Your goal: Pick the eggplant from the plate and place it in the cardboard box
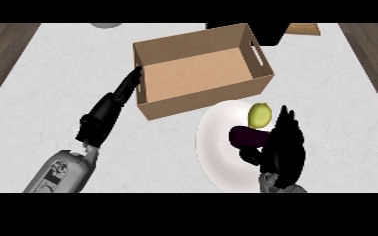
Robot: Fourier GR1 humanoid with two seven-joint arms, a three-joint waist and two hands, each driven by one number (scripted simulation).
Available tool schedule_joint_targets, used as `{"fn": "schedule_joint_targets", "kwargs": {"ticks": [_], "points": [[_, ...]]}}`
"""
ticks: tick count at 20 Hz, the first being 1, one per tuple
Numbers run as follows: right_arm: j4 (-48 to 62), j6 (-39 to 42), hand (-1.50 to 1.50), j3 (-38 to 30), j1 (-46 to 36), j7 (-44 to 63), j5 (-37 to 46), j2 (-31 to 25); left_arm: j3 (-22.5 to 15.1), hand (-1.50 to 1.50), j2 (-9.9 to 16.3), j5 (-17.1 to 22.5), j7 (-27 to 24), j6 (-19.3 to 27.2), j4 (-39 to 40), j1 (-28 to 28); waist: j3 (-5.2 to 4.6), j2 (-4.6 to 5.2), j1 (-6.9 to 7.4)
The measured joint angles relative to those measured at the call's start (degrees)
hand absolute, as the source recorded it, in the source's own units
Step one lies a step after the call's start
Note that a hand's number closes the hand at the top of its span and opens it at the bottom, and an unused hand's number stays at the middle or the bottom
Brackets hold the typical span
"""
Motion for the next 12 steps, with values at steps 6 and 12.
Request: {"fn": "schedule_joint_targets", "kwargs": {"ticks": [6,12], "points": [[0.8,3.3,-1.5,-0.6,-0.4,0.8,-0.9,0.2,0.3,0.0,-0.1,-0.4,0.7,-0.2,-1.2,0.7,0.15,0.11,0.08],[3.2,4.4,-1.5,-1.8,-1.0,0.8,-2.2,0.2,0.9,0.0,-0.4,-0.7,0.5,-0.6,-1.4,1.4,0.21,0.2,0.01]]}}
